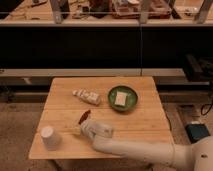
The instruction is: Place the pepper on the white sponge
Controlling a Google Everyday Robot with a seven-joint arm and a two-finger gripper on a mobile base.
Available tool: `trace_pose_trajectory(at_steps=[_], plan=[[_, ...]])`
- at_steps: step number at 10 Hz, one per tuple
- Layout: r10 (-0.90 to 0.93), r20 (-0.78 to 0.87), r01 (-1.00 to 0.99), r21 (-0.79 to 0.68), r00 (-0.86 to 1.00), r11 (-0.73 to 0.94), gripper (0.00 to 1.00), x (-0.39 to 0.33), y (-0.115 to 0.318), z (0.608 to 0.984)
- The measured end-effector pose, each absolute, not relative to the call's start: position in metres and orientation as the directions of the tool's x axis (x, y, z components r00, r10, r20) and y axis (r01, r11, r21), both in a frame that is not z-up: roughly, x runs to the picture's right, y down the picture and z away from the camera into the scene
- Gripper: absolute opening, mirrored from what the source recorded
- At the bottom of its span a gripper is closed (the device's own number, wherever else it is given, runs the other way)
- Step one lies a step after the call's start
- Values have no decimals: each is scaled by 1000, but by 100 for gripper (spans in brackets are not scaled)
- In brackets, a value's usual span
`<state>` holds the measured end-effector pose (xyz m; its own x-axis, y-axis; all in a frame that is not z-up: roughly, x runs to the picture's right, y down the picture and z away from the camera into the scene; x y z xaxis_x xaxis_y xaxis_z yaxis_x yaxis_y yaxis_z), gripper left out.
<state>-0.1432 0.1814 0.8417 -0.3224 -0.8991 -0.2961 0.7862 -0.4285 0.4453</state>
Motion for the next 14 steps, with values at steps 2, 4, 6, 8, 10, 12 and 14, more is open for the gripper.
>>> trace_pose_trajectory(at_steps=[2,4,6,8,10,12,14], plan=[[-902,-292,790,443,-318,-423,41,-143,182,841],[-901,-295,783,453,-319,-426,25,-147,183,838],[-891,-300,766,462,-339,-447,24,-153,187,839],[-886,-299,755,468,-354,-460,24,-156,189,839],[-879,-301,746,467,-370,-474,24,-156,190,838],[-875,-300,744,462,-381,-482,38,-153,188,837],[-876,-286,747,459,-388,-481,59,-148,189,837]])
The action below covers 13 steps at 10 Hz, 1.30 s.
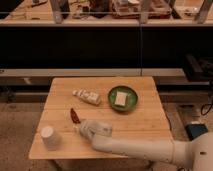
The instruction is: Place the pepper on the white sponge
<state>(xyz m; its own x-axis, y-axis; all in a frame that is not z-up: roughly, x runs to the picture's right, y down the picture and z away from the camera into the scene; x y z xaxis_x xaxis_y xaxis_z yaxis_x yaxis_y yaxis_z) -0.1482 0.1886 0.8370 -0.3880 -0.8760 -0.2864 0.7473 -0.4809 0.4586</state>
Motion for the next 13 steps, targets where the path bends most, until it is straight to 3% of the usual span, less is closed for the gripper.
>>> trace_pose_trajectory(at_steps=[2,3,13], plan=[[-881,-271,749,464,-388,-473,78,-146,190,837],[-883,-264,750,468,-387,-468,80,-145,190,837],[-909,-280,786,463,-309,-409,80,-124,177,838]])
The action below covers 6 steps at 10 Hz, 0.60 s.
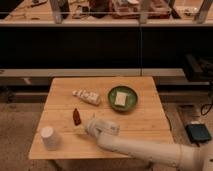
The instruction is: Place the pepper on the white sponge
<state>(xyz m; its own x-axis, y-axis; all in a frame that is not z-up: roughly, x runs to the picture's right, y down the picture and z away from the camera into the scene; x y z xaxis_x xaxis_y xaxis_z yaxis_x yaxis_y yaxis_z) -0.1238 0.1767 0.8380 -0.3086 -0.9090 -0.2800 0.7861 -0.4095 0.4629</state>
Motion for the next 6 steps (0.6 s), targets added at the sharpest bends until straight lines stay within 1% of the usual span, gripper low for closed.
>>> trace_pose_trajectory(at_steps=[5,6], plan=[[-890,-323,767,464,-321,-444,79,-165,188,836],[-885,-329,761,462,-329,-455,75,-170,191,837]])
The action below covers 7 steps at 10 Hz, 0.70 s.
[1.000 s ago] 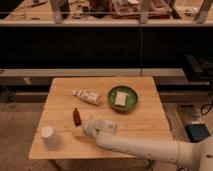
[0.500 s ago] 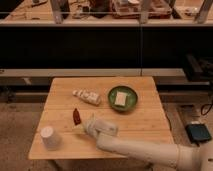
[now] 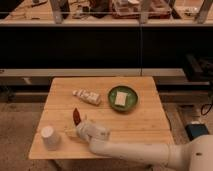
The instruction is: Place the pepper on the white sponge
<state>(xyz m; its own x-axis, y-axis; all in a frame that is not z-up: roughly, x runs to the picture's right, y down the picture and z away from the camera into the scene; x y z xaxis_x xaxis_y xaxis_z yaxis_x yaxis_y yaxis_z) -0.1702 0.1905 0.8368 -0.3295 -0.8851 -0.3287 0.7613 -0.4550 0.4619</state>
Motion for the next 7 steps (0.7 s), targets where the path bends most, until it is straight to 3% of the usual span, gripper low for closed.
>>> trace_pose_trajectory(at_steps=[6,7], plan=[[-863,-339,759,423,-375,-496,14,-173,195,847],[-861,-337,759,417,-382,-500,9,-173,196,849]])
